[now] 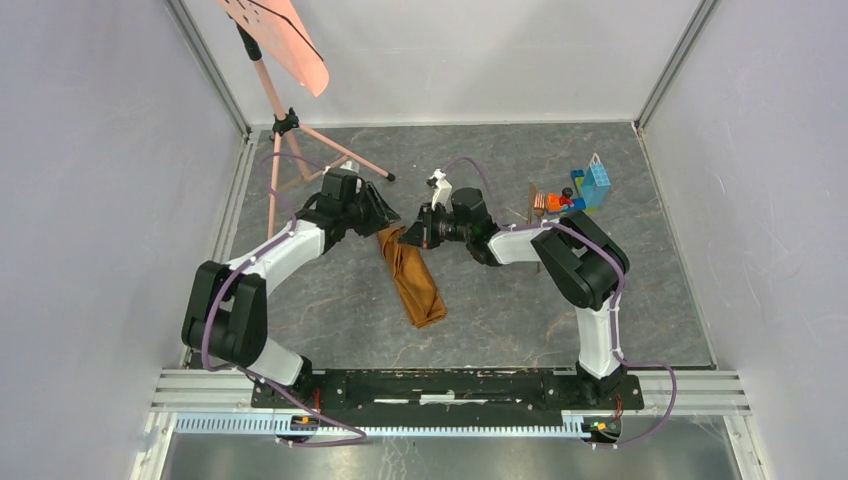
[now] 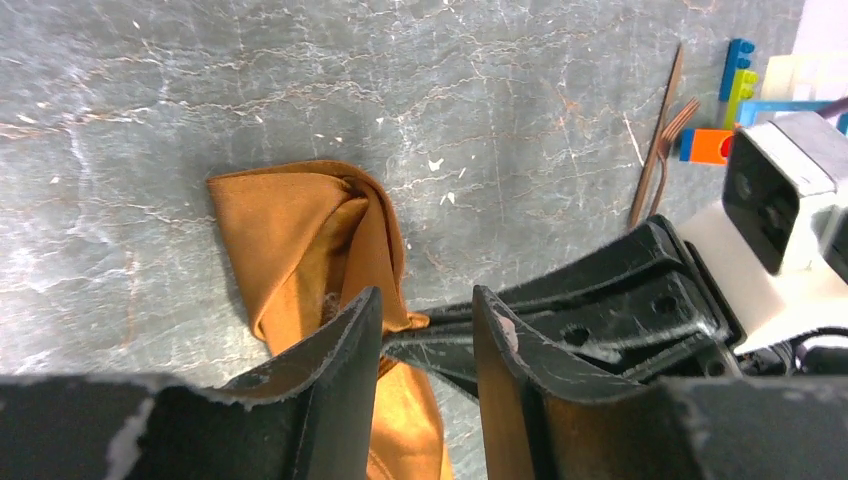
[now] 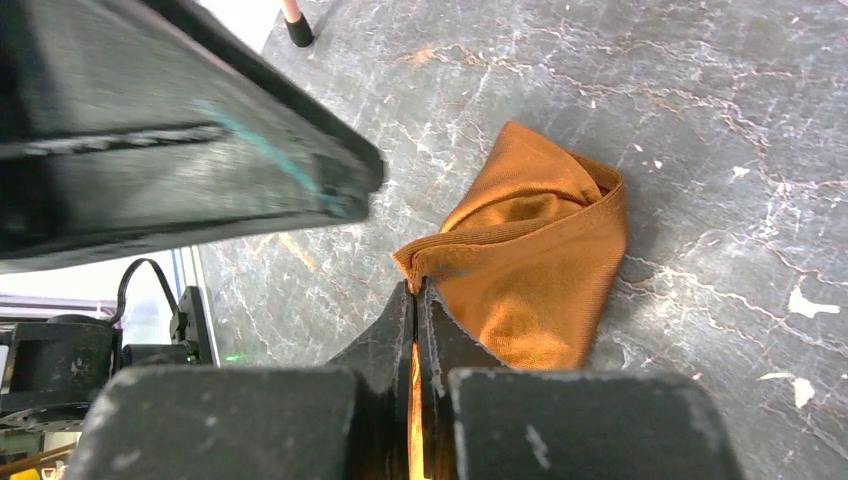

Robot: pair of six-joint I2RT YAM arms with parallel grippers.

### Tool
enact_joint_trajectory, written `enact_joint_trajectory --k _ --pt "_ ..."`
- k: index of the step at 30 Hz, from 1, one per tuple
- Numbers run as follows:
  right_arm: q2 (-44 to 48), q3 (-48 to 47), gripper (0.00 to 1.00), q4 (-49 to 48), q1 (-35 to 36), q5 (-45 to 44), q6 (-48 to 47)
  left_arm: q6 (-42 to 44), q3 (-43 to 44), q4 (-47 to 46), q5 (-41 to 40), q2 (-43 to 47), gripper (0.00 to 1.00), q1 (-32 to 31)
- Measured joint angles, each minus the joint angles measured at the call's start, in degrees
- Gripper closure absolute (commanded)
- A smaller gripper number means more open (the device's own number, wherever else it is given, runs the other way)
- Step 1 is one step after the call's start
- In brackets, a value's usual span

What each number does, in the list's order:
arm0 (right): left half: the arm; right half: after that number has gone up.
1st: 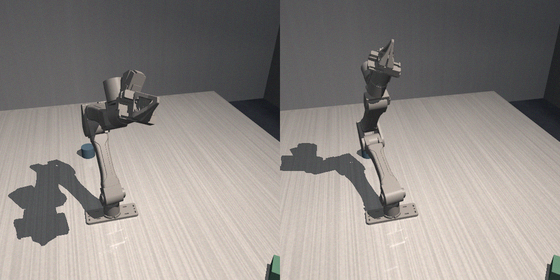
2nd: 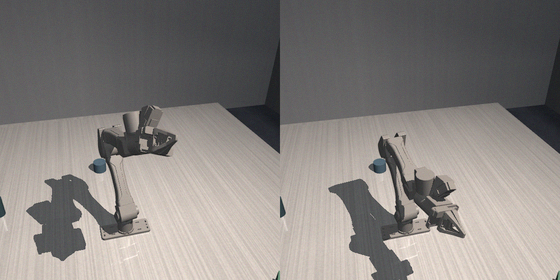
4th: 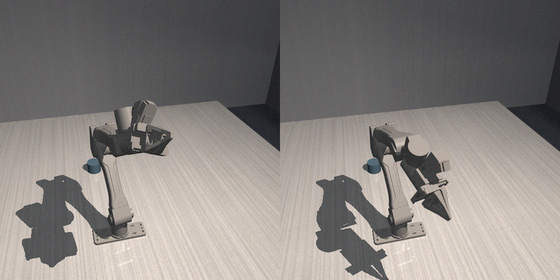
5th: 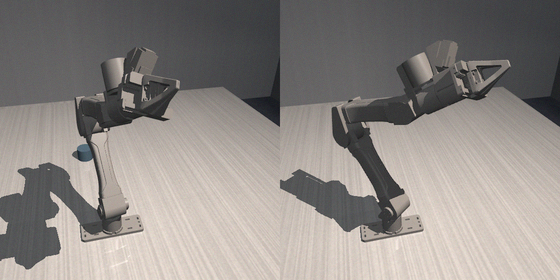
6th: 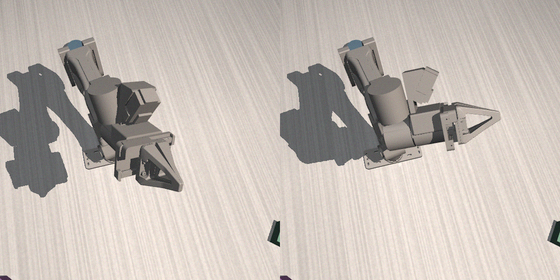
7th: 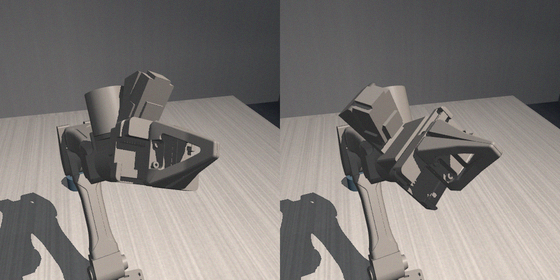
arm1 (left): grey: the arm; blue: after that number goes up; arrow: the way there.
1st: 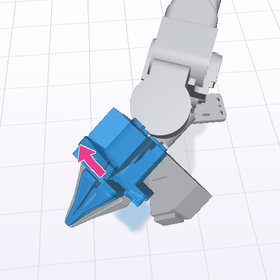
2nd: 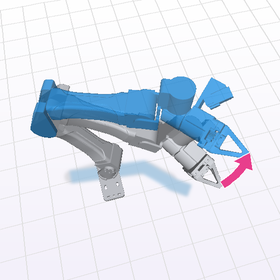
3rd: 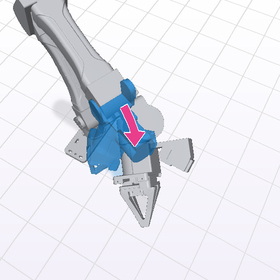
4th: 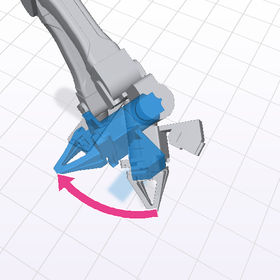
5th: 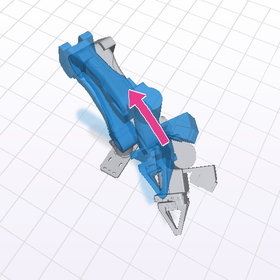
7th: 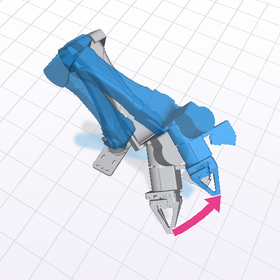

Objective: Fold the napkin into a case and place the utensils inside
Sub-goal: Stuff the top corner of the smaller-rectangle-folded napkin into the folded napkin.

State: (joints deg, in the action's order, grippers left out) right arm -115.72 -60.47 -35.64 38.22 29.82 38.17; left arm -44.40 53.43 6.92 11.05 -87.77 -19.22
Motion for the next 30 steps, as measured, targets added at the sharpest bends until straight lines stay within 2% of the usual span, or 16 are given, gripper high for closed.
enact_joint_trajectory --k 5,11,19,30 --pt "-1.05 0.0 1.0 0.07 -0.11 0.0 0.0 4.59 1.99 6.23 -2.58 0.98 0.55 -0.04" --pt "-1.36 -0.02 1.0 0.09 -0.11 0.0 0.02 10.36 6.64 13.88 -9.29 -4.81 0.52 -1.7" --pt "-1.36 -0.04 1.0 0.11 -0.11 0.0 0.02 15.21 12.13 18.45 -17.51 -10.29 0.65 -6.36" --pt "-1.36 -0.04 1.0 0.09 -0.13 0.02 0.15 15.93 13.7 20.57 -23.32 -13.09 0.7 -9.03"
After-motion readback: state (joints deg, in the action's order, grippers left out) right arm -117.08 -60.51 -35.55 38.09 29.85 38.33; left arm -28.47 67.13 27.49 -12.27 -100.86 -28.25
